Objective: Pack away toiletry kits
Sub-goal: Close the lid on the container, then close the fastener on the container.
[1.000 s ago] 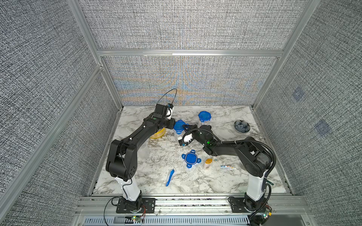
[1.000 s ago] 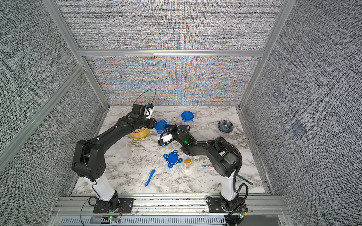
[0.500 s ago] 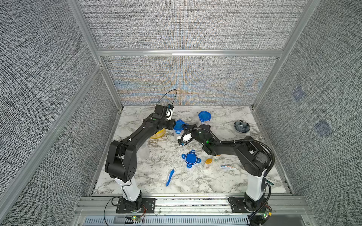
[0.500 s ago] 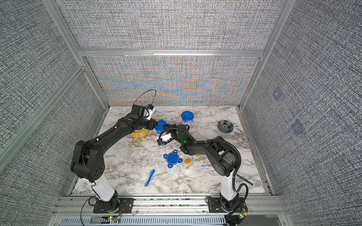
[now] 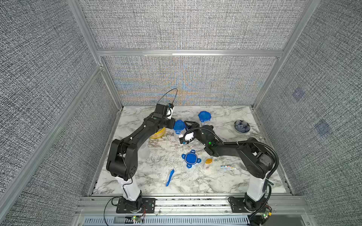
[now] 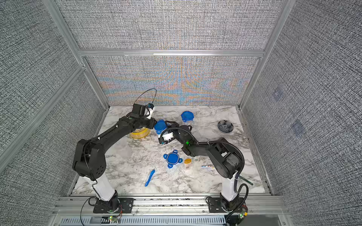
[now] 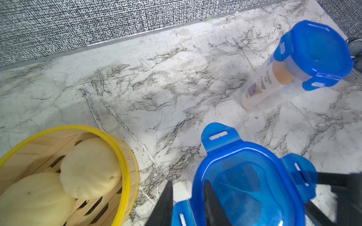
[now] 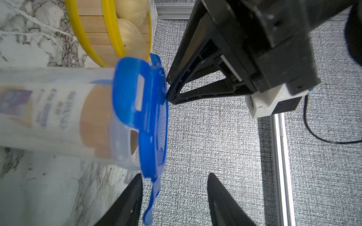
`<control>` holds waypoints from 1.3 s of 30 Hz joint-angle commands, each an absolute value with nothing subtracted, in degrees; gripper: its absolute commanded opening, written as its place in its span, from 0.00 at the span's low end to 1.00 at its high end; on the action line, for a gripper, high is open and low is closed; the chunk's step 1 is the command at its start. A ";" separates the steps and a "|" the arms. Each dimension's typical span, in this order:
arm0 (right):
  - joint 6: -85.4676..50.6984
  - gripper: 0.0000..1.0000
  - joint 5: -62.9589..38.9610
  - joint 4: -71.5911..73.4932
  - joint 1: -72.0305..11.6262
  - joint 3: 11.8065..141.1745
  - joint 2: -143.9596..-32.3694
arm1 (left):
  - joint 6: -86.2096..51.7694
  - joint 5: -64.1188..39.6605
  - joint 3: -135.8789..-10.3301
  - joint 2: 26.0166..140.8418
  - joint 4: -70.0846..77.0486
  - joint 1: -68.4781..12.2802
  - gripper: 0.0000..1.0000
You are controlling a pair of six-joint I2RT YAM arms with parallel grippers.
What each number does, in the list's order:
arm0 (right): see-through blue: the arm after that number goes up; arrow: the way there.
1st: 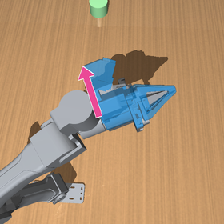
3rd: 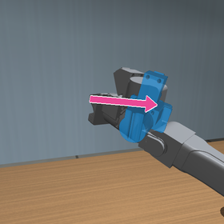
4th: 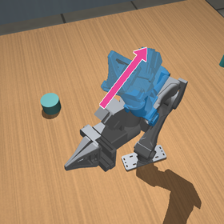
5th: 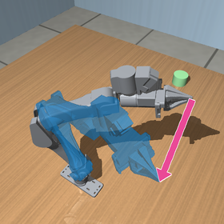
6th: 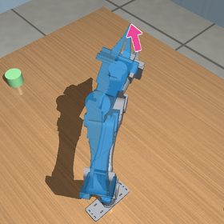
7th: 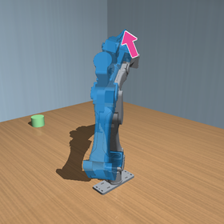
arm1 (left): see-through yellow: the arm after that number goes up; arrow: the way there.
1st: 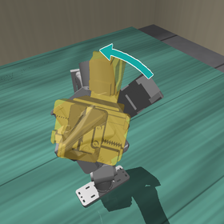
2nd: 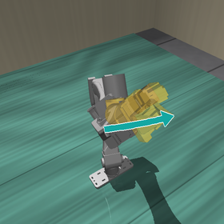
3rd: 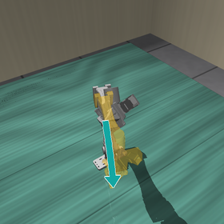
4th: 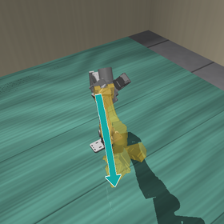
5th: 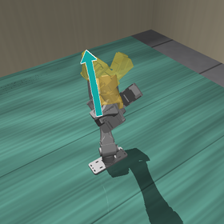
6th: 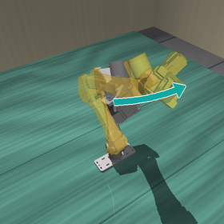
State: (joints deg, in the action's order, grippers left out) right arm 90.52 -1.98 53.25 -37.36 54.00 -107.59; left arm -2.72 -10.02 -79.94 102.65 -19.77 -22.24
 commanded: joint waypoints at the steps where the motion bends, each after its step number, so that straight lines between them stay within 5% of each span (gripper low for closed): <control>1: 88.05 0.63 -0.02 53.00 -36.78 52.63 -105.76 | -1.36 -9.10 -79.80 103.62 -27.60 -22.24 0.27; 11: 75.42 0.85 -0.63 42.99 -30.59 47.45 -94.78 | -1.53 -12.78 -80.85 102.86 -27.19 -22.24 0.26; 29: 6.06 0.69 -10.76 0.84 -27.91 62.30 -81.99 | -6.01 -20.99 -82.90 98.67 -24.96 -22.82 0.37; 34: -6.77 0.69 -13.05 -13.15 -25.80 66.48 -81.32 | -8.52 -18.11 -80.07 95.85 -25.95 -25.88 0.62; 35: -8.28 0.70 -13.18 -15.54 -25.44 66.53 -80.71 | -9.83 -16.46 -79.69 95.48 -25.97 -26.52 0.92; 36: -9.29 0.71 -12.87 -17.43 -25.14 66.37 -80.05 | -10.85 -15.26 -79.39 95.08 -26.16 -27.33 1.00; 39: -11.21 0.73 -10.14 -21.58 -24.72 65.08 -77.47 | -13.41 -10.14 -79.34 94.87 -26.40 -29.60 1.00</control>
